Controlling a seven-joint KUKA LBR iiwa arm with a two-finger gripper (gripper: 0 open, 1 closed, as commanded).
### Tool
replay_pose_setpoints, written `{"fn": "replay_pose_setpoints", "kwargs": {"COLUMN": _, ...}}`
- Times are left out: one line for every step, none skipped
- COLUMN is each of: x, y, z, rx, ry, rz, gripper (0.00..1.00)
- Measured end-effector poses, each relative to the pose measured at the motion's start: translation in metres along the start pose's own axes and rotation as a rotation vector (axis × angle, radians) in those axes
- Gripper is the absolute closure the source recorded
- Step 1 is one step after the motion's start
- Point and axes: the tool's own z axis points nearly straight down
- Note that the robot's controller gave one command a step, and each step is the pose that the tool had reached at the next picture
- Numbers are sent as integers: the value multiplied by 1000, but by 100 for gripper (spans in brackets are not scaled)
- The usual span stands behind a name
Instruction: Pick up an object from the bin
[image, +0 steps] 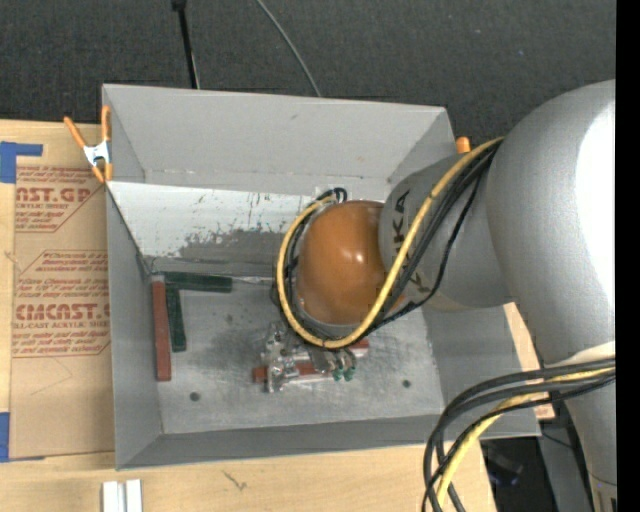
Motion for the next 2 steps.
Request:
{"fn": "replay_pose_setpoints", "kwargs": {"x": 0, "y": 0, "z": 0, "rx": 0, "ry": 0, "rz": 0, "gripper": 100}}
{"fn": "replay_pose_setpoints", "kwargs": {"x": -19, "y": 2, "z": -165, "rx": 2, "ry": 4, "rz": -23, "gripper": 100}}
